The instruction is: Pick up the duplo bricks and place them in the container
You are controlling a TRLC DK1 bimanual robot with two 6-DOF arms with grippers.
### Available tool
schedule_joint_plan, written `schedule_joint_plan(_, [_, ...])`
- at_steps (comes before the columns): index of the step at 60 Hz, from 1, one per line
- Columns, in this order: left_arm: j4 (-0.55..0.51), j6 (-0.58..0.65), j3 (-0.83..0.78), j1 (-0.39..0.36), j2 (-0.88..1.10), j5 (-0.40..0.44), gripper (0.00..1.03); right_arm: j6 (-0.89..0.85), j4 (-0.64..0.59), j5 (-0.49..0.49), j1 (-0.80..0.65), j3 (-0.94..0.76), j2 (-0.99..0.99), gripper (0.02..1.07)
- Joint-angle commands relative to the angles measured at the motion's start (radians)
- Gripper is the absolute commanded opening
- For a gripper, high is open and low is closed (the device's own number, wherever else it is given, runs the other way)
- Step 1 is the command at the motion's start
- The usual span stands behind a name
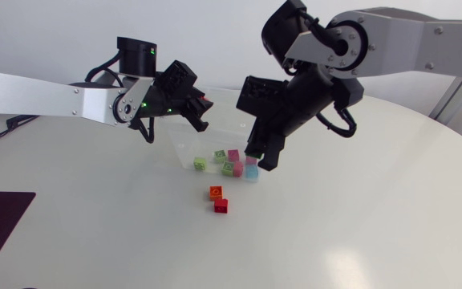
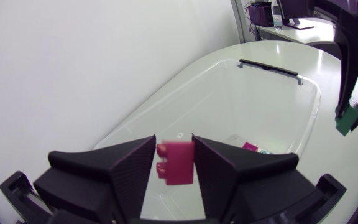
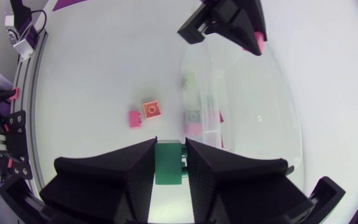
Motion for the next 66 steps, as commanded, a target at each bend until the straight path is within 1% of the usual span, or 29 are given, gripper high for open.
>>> schedule_joint_plan(1, [-0.029, -0.015, 0.047, -0.002, 0.019, -0.012, 0.88, 0.035, 0.022, -0.019, -0.025, 0.052, 0.02, 0.21])
schedule_joint_plan(4, [-0.054, -0.012, 0.044, 0.003, -0.001, -0.012, 0.97, 0.047, 0.022, -0.036, -0.042, 0.09, 0.04, 0.21])
schedule_joint_plan(5, [-0.066, -0.007, 0.041, 0.006, -0.012, -0.012, 0.98, 0.052, 0.024, -0.043, -0.048, 0.104, 0.044, 0.21])
schedule_joint_plan(8, [-0.074, -0.004, 0.039, 0.008, -0.023, -0.012, 0.98, 0.061, 0.034, -0.05, -0.058, 0.125, 0.053, 0.21])
schedule_joint_plan(9, [-0.098, 0.003, 0.027, 0.014, -0.058, -0.012, 0.98, 0.07, 0.042, -0.053, -0.066, 0.15, 0.064, 0.21])
schedule_joint_plan(15, [-0.157, 0.019, -0.01, 0.027, -0.146, -0.003, 0.98, 0.098, 0.054, -0.067, -0.092, 0.21, 0.105, 0.21])
schedule_joint_plan(19, [-0.244, 0.063, -0.057, 0.029, -0.231, 0.017, 0.98, 0.124, 0.096, -0.067, -0.112, 0.233, 0.139, 0.21])
schedule_joint_plan(23, [-0.315, 0.108, -0.119, 0.031, -0.311, 0.055, 0.98, 0.144, 0.12, -0.072, -0.129, 0.256, 0.176, 0.21])
schedule_joint_plan(26, [-0.335, 0.132, -0.151, 0.031, -0.339, 0.069, 0.98, 0.153, 0.134, -0.073, -0.138, 0.264, 0.191, 0.21])
schedule_joint_plan(30, [-0.371, 0.19, -0.246, 0.021, -0.396, 0.094, 0.98, 0.179, 0.182, -0.072, -0.167, 0.296, 0.244, 0.21])
schedule_joint_plan(33, [-0.378, 0.241, -0.313, 0.012, -0.411, 0.095, 0.97, 0.191, 0.192, -0.073, -0.186, 0.329, 0.285, 0.21])
schedule_joint_plan(39, [-0.371, 0.284, -0.376, 0.006, -0.382, 0.103, 0.96, 0.217, 0.214, -0.073, -0.21, 0.382, 0.348, 0.21])
schedule_joint_plan(41, [-0.358, 0.293, -0.39, 0.001, -0.366, 0.103, 0.96, 0.23, 0.225, -0.073, -0.216, 0.397, 0.366, 0.22])
schedule_joint_plan(42, [-0.325, 0.302, -0.407, -0.002, -0.336, 0.103, 0.96, 0.234, 0.232, -0.073, -0.22, 0.402, 0.372, 0.22])
schedule_joint_plan(43, [-0.321, 0.302, -0.41, -0.002, -0.331, 0.103, 0.96, 0.239, 0.237, -0.073, -0.221, 0.403, 0.377, 0.23])
schedule_joint_plan(46, [-0.27, 0.321, -0.424, -0.005, -0.274, 0.103, 0.96, 0.248, 0.238, -0.072, -0.23, 0.429, 0.398, 0.3])
schedule_joint_plan(49, [-0.244, 0.338, -0.424, -0.008, -0.225, 0.103, 0.96, 0.254, 0.238, -0.072, -0.236, 0.443, 0.408, 0.4])
schedule_joint_plan(53, [-0.209, 0.35, -0.422, -0.015, -0.172, 0.103, 0.96, 0.257, 0.238, -0.07, -0.239, 0.451, 0.412, 0.6])
schedule_joint_plan(54, [-0.2, 0.358, -0.421, -0.019, -0.155, 0.103, 0.96, 0.259, 0.238, -0.069, -0.239, 0.451, 0.411, 0.68])
schedule_joint_plan(55, [-0.197, 0.361, -0.419, -0.022, -0.144, 0.103, 0.96, 0.26, 0.238, -0.069, -0.239, 0.451, 0.408, 0.72])
schedule_joint_plan(56, [-0.189, 0.367, -0.418, -0.025, -0.129, 0.103, 0.96, 0.262, 0.238, -0.069, -0.239, 0.449, 0.403, 0.78])
schedule_joint_plan(59, [-0.18, 0.368, -0.413, -0.028, -0.109, 0.103, 0.96, 0.266, 0.238, -0.067, -0.239, 0.445, 0.391, 0.84])
schedule_joint_plan(63, [-0.146, 0.371, -0.409, -0.037, -0.063, 0.103, 0.96, 0.274, 0.244, -0.066, -0.238, 0.432, 0.365, 0.88])
schedule_joint_plan(66, [-0.125, 0.371, -0.404, -0.046, -0.037, 0.103, 0.96, 0.274, 0.248, -0.066, -0.233, 0.415, 0.332, 0.89])
